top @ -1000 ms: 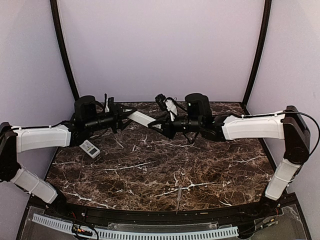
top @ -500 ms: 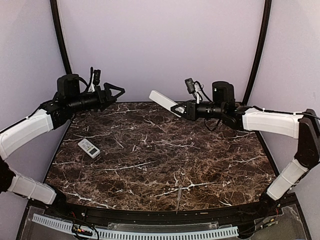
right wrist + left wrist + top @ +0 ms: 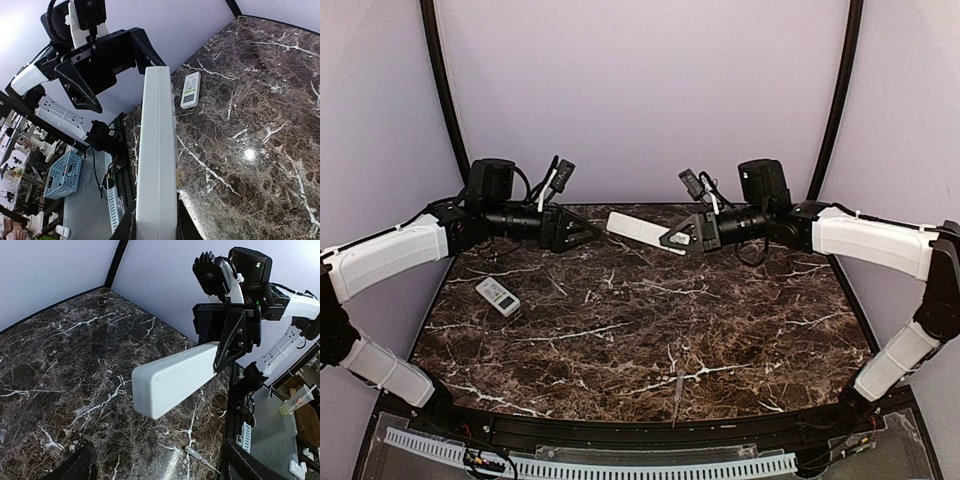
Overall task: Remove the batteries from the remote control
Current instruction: Pass from the left arm to the right, then remove the battery cover from the remote control.
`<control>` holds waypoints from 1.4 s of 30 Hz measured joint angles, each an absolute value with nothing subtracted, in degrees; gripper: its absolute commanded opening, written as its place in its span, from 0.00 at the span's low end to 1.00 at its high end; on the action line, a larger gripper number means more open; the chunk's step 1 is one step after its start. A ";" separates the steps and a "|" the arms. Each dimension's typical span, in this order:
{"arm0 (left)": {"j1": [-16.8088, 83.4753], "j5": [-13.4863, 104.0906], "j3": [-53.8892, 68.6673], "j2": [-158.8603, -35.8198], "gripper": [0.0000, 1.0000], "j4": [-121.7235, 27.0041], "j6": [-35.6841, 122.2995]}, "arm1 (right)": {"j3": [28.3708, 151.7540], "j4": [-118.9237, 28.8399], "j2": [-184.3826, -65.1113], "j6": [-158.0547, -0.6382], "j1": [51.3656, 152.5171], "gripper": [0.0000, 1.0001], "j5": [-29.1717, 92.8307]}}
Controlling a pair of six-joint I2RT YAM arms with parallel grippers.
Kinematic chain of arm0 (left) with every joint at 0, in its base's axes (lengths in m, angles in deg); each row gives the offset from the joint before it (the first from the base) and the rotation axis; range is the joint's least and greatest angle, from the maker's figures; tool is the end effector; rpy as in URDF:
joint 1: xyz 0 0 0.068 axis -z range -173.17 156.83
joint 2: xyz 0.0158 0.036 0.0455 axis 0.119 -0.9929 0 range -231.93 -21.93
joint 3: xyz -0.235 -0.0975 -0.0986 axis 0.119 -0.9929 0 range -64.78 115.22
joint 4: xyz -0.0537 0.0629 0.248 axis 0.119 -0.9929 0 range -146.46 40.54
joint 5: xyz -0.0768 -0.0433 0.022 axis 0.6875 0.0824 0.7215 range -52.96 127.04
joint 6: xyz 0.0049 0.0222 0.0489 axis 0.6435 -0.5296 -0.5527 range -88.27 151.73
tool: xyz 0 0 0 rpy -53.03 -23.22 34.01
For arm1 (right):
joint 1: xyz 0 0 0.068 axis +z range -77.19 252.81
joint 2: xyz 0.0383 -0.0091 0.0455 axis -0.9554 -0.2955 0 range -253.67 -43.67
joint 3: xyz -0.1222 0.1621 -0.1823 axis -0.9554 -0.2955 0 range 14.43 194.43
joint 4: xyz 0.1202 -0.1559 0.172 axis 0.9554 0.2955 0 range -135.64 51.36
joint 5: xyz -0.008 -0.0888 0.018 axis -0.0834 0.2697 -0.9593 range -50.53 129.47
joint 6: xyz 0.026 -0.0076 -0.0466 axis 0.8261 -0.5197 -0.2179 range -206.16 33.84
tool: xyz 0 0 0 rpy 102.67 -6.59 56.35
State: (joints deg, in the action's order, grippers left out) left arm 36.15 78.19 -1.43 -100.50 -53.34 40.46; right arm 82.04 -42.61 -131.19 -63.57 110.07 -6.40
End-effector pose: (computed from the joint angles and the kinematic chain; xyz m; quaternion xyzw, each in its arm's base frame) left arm 0.2632 -0.1747 0.3329 0.3368 0.7140 -0.4476 0.4201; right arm 0.2635 0.2324 0.3118 -0.3115 0.7339 0.5353 0.2789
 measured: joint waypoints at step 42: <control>37.82 92.92 -2.26 -102.86 0.18 -47.88 45.92 | 88.16 -38.28 -136.35 -66.70 114.40 0.00 -16.58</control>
State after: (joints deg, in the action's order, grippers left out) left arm 37.82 92.92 -2.26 -102.86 -47.88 45.92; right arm 88.16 -38.28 -136.35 -66.70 114.40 -16.58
